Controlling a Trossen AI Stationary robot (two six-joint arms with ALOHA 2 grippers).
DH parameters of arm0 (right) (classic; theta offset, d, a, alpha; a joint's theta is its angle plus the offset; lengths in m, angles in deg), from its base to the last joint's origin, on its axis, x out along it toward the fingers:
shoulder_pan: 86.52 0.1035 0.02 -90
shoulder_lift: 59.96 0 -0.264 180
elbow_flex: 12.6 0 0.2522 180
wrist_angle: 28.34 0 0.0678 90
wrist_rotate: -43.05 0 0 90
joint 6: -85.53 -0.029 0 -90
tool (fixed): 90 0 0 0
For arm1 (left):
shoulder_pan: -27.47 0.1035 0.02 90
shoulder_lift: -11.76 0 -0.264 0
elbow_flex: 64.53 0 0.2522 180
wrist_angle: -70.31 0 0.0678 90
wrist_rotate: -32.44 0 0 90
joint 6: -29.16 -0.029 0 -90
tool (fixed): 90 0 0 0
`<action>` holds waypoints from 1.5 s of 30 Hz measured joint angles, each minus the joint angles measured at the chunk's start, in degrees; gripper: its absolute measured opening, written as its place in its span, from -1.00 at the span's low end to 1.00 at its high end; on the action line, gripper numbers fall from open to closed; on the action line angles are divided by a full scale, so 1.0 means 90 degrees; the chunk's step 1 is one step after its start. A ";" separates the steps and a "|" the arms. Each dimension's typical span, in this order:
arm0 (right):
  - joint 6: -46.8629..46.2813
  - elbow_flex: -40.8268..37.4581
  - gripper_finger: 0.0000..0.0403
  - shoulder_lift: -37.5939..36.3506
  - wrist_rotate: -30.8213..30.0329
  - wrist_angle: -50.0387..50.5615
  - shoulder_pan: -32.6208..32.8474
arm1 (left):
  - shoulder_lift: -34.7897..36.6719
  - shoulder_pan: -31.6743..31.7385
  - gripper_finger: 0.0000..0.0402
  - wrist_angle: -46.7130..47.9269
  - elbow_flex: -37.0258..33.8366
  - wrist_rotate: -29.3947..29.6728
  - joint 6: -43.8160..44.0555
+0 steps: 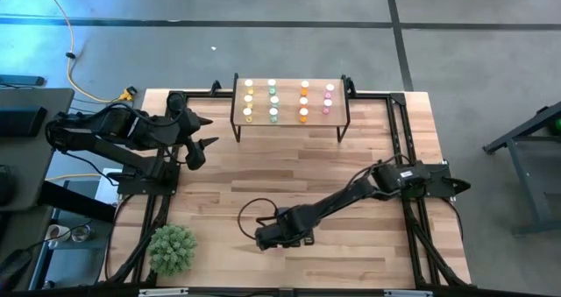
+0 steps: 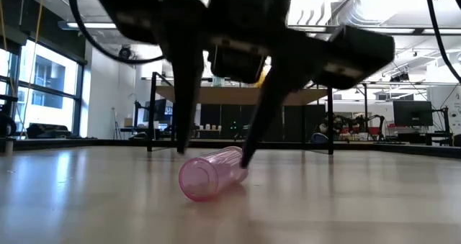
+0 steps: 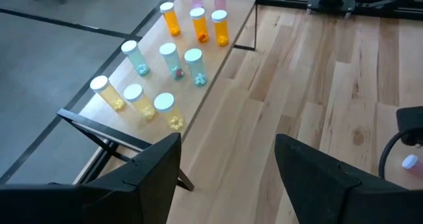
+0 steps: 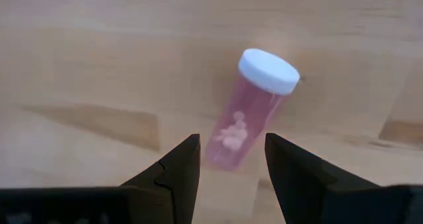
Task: Pick and place medicine bottles onto shelf by color
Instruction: Put the pink pill bottle on the shelf aligned with the other pink pill bottles
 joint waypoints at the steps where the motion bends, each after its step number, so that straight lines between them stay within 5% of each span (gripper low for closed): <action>1: -0.0001 0.0000 -0.20 0.0040 0.0001 0.0005 -0.0002 | 0.0000 0.0000 0.16 -0.0001 0.0000 0.0000 0.0002; 9: 0.0002 0.0000 -0.22 0.0218 -0.0012 0.0047 0.0000 | 0.0000 -0.0001 0.16 -0.0001 0.0000 0.0000 0.0000; 16: 0.0166 0.0000 -0.48 0.0221 -0.0038 0.0111 -0.0015 | 0.0000 0.0002 0.16 0.0002 0.0000 -0.0051 0.0000; 23: 0.0728 0.0002 -0.65 0.0214 -0.0336 0.0088 -0.0011 | 0.0006 0.0000 0.16 0.0259 0.0000 -0.0928 0.0143; 35: 0.2850 -0.0002 -0.64 -0.0482 -0.1695 -0.0109 -0.0544 | 0.0012 0.0000 0.16 0.0388 0.0000 -0.2472 0.0225; 45: 0.5262 -0.0002 -0.64 -0.1402 -0.2395 -0.1240 -0.0820 | 0.0012 0.0001 0.16 0.0287 0.0000 -0.2926 0.0304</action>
